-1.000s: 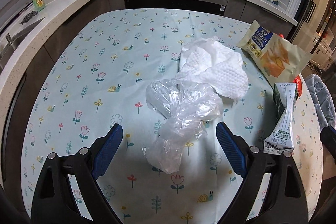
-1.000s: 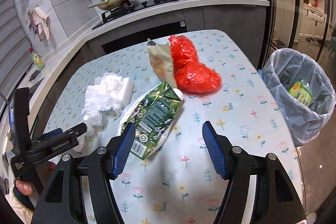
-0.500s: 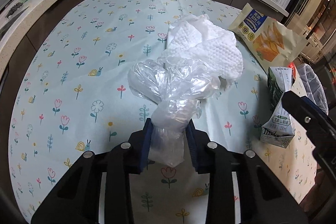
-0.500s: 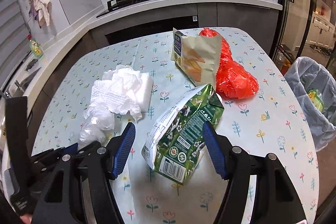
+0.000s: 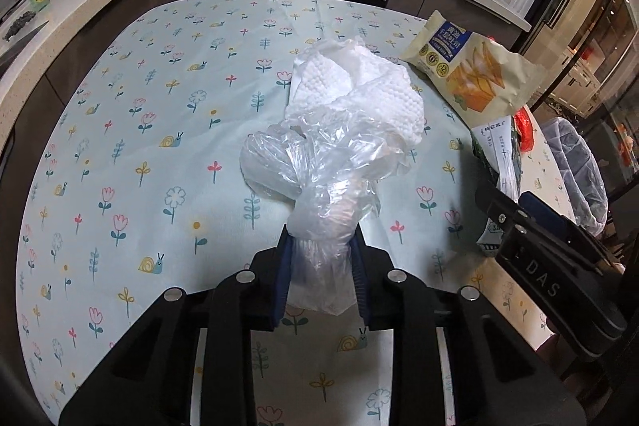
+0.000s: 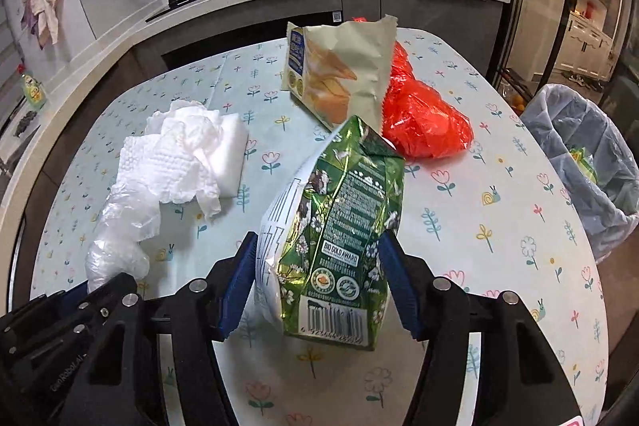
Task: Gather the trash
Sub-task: 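Grasp the clear plastic bag with the left gripper while the right grasps the milk carton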
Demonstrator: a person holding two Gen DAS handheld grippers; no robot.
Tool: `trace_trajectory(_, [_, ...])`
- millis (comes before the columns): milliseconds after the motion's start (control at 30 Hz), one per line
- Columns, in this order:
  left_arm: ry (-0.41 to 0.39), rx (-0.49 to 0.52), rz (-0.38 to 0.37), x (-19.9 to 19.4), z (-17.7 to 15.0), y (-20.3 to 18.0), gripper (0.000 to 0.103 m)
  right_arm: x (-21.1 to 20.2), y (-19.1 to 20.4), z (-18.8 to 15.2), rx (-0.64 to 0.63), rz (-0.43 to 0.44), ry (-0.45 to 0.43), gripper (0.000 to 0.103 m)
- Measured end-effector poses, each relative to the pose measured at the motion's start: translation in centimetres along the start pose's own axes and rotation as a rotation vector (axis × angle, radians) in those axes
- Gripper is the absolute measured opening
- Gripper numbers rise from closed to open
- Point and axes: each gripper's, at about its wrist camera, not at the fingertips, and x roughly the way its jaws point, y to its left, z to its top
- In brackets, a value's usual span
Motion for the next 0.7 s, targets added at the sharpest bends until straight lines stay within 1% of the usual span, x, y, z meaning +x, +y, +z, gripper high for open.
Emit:
trace_trajectory(100, [0.006, 0.014, -0.015, -0.1, -0.4, -0.8, 0.026, -0.7, -1.8, -0.5, 0.016, 0.006, 0.004, 0.045])
trace_trajectory(300, [0.05, 0.043, -0.067, 0.2, -1.8, -3.1, 0.026, -2.2, -5.4, -1.1, 0.056, 0.017, 0.001, 0.039])
trace_trajectory(400, [0.064, 0.07, -0.09, 0.3, -2.4, -4.4, 0.026, -2.5, -6.8, -1.2, 0.09, 0.028, 0.004, 0.033])
trace_trajectory(567, [0.087, 0.085, -0.081, 1.3, -2.5, -5.4, 0.028, -2.3, -7.6, -0.6, 0.101, 0.025, -0.009, 0.033])
trace_trajectory(600, [0.086, 0.084, -0.075, 1.4, -2.4, -5.5, 0.03, -2.2, -7.7, -0.4, 0.101, 0.024, -0.012, 0.034])
trace_trajectory(667, [0.084, 0.077, -0.067, 1.6, -2.1, -5.6, 0.042, -1.9, -7.9, 0.0, 0.104, 0.021, -0.018, 0.035])
trace_trajectory(700, [0.082, 0.071, -0.066, 1.6, -1.9, -5.7, 0.043, -1.7, -8.0, 0.1, 0.105, 0.023, -0.015, 0.037])
